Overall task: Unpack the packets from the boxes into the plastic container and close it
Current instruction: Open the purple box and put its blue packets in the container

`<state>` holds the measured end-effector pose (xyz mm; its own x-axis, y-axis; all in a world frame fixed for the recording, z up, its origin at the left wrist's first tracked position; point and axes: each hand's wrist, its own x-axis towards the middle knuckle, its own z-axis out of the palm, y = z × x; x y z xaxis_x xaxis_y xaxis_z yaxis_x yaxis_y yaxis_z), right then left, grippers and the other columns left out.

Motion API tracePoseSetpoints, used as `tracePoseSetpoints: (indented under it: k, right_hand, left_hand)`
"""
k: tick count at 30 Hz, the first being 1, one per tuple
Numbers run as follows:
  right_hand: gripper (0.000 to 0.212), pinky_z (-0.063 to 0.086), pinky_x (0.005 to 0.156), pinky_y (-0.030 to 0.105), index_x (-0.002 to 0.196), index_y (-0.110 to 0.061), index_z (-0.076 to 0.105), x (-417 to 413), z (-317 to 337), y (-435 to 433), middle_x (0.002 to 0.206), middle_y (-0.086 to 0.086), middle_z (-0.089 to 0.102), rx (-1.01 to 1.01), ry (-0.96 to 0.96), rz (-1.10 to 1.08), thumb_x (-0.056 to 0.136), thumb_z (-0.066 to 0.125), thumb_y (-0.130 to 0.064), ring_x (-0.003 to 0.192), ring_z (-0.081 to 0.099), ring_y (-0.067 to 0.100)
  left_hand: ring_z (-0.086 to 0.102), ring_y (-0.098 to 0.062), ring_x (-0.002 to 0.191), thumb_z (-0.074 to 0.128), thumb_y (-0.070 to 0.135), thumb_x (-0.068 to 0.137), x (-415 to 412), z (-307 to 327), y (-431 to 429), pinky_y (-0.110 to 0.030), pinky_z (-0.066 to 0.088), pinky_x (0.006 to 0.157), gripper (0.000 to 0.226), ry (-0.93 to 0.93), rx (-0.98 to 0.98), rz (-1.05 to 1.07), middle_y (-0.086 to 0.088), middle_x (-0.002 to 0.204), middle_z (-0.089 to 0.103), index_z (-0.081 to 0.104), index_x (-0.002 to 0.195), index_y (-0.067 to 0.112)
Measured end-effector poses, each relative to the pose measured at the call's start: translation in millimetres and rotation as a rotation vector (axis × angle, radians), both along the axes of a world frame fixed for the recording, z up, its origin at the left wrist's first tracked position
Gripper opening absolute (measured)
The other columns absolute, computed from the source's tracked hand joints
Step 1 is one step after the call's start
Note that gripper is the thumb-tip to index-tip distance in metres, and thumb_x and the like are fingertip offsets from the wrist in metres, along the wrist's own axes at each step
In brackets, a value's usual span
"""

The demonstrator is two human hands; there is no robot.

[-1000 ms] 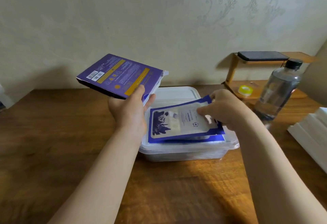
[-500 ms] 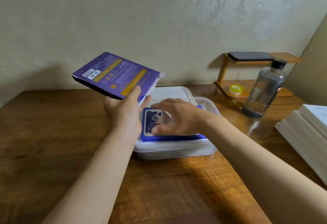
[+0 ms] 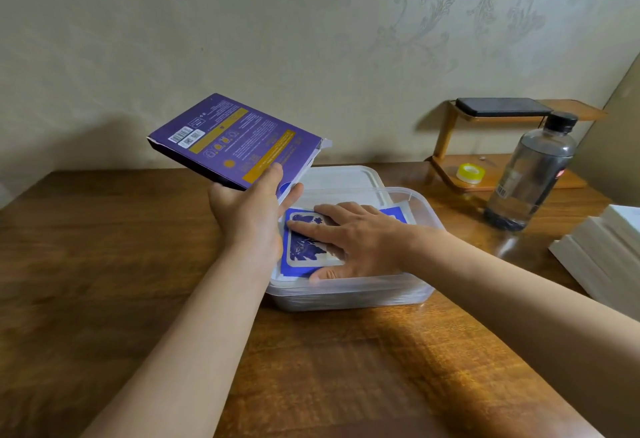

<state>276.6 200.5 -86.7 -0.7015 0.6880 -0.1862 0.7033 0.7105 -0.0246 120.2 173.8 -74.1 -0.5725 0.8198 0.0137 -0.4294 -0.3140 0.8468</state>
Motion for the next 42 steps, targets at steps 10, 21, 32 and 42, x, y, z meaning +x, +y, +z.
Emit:
tracePoseSetpoints:
  k: [10,21,32,42]
  right_hand:
    - [0.080,0.030,0.113,0.045,0.155,-0.049,0.006,1.9,-1.7,1.5,0.159,0.003,0.023,0.085,0.039,0.034,0.088,0.038,-0.079,0.141,0.028,0.027]
    - [0.079,0.020,0.118,0.048,0.151,-0.058,-0.002,3.4,-0.8,2.3,0.163,-0.003,0.013,-0.014,0.015,0.017,0.084,0.033,-0.082,0.147,0.018,0.026]
    - [0.051,0.038,0.111,0.043,0.134,-0.033,0.059,-5.0,36.7,-4.3,0.137,-0.005,0.056,-0.354,0.415,-0.208,0.090,0.060,-0.060,0.129,0.049,0.017]
    - [0.017,0.050,0.058,0.034,0.098,-0.005,0.073,-39.7,39.0,2.2,0.070,0.002,0.062,-0.557,1.376,-0.650,0.093,0.063,-0.018,0.058,0.053,0.019]
  left_hand:
    - [0.077,-0.015,0.091,0.073,-0.002,0.090,-1.1,0.1,1.3,-0.037,0.064,0.067,0.044,-0.025,0.006,0.000,-0.002,0.114,0.070,0.053,0.127,0.009]
    - [0.076,-0.012,0.093,0.074,0.003,0.091,-1.0,-1.4,1.5,-0.035,0.064,0.068,0.042,-0.012,-0.007,-0.004,-0.001,0.115,0.069,0.052,0.125,0.012]
    - [0.078,-0.017,0.090,0.074,0.000,0.089,-1.2,-0.3,2.5,-0.033,0.062,0.063,0.040,-0.025,-0.015,-0.015,-0.005,0.113,0.073,0.056,0.123,0.010]
    - [0.079,-0.024,0.081,0.075,0.009,0.091,-5.7,1.5,4.6,-0.031,0.061,0.060,0.028,-0.128,-0.066,-0.094,-0.010,0.101,0.078,0.065,0.117,0.011]
